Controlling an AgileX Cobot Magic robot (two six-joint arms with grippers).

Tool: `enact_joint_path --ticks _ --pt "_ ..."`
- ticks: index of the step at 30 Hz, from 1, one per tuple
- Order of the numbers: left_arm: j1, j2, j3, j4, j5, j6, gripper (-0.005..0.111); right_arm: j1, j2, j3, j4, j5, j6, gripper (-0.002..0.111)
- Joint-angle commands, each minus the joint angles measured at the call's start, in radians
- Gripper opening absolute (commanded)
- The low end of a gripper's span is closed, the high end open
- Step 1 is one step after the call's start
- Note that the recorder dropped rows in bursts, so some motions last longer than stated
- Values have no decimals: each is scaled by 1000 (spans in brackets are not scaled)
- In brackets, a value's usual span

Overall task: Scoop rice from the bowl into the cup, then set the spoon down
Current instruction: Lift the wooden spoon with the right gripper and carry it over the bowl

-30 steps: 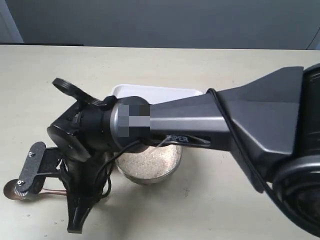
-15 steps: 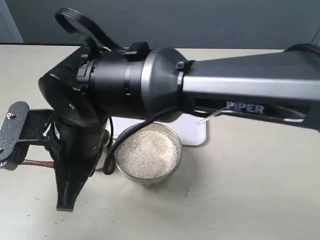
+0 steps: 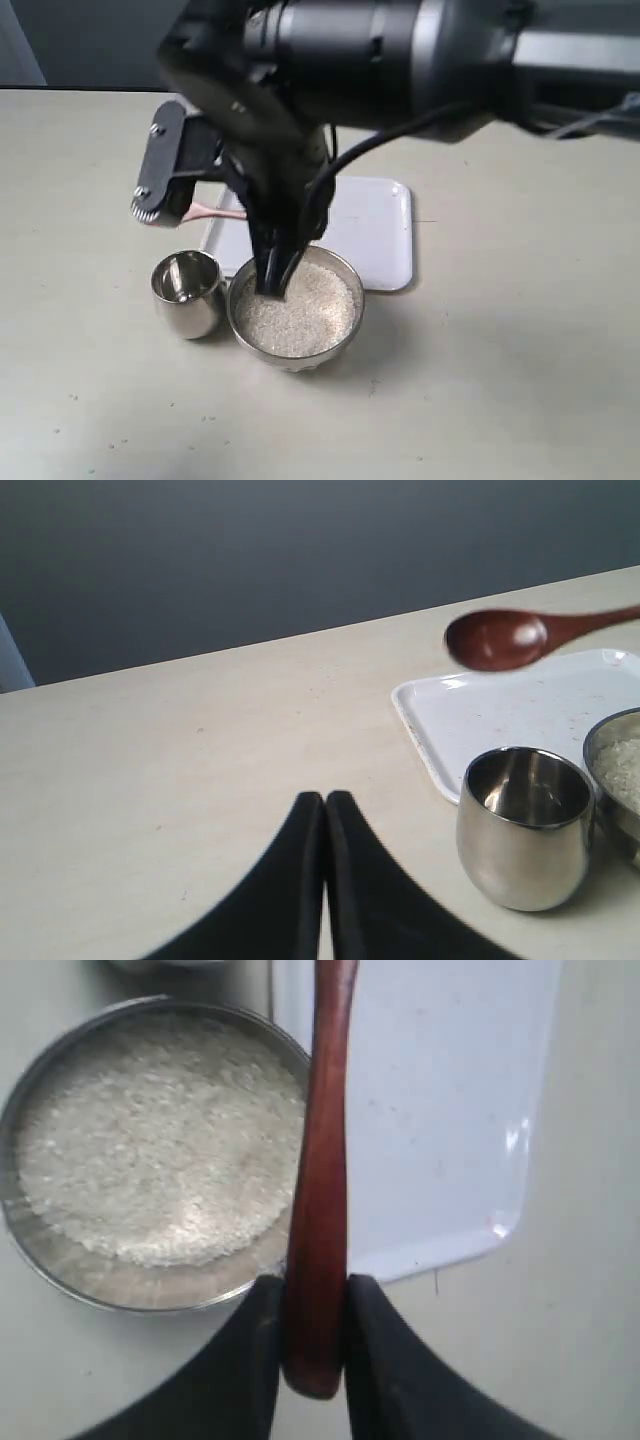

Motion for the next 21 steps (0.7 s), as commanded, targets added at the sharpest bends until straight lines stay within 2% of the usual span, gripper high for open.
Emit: enact_joint_path --ticks 1,10,21 --pt "-5 -4 -2 0 -12 -3 1 -67 -86 -3 4 17 26 -1" --pt "-5 -4 -2 0 -12 -3 1 -83 -225 23 12 17 63 -1" --pt "-5 -4 -2 0 -12 -3 1 -83 -266 274 -138 17 93 -1"
